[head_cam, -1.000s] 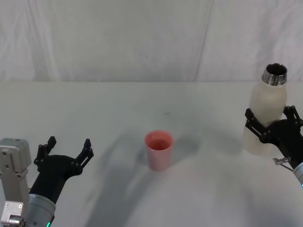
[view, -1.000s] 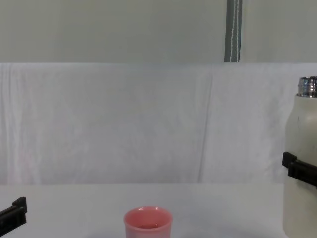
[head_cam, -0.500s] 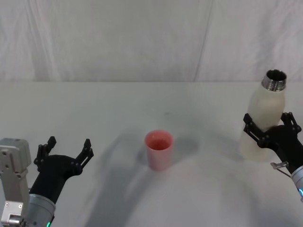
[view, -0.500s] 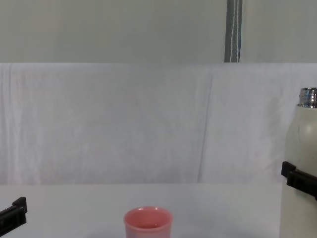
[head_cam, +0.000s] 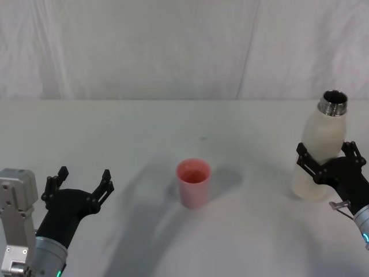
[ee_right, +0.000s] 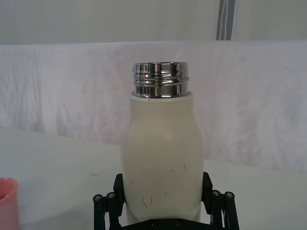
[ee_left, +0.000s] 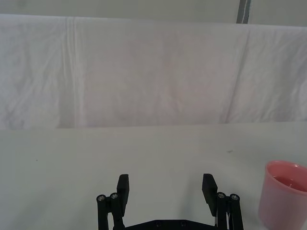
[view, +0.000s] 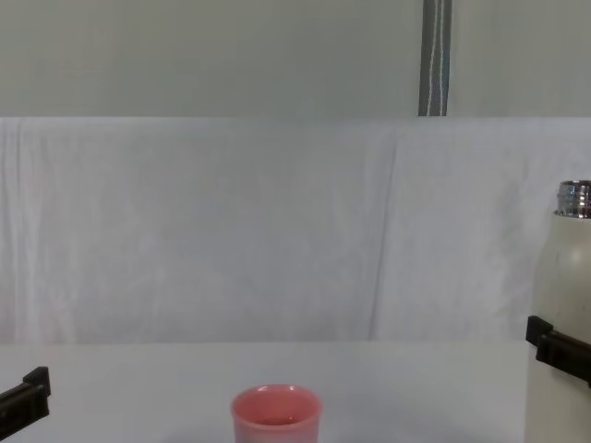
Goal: Grasp the thermos with one hand and pour water into the cup lid.
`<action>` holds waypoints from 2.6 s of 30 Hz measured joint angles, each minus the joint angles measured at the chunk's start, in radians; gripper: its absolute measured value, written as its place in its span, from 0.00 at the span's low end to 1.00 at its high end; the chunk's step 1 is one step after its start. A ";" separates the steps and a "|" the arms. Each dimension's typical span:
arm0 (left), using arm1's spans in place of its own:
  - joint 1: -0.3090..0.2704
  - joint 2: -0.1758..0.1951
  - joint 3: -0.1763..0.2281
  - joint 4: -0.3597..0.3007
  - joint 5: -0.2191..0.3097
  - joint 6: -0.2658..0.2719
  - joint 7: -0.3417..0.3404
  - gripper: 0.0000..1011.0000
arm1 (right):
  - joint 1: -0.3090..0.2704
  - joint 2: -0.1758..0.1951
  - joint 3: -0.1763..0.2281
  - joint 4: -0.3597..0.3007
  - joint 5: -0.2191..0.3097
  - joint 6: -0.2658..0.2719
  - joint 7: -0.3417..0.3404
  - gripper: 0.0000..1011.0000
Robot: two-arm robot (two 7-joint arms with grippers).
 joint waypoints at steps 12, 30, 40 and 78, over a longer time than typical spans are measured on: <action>0.000 0.000 0.000 0.000 0.000 0.000 0.000 0.99 | 0.004 -0.007 0.005 0.042 0.009 -0.035 0.009 0.94; 0.000 0.000 0.000 0.000 0.000 0.000 0.000 0.99 | 0.011 -0.009 0.005 0.061 0.003 -0.044 0.010 0.94; 0.000 0.000 0.000 0.000 0.000 0.000 0.000 0.99 | 0.012 -0.011 0.008 0.067 0.006 -0.043 0.011 0.94; 0.000 0.000 0.000 0.000 0.000 0.000 0.000 0.99 | 0.005 -0.010 0.008 0.053 0.019 -0.035 0.021 0.99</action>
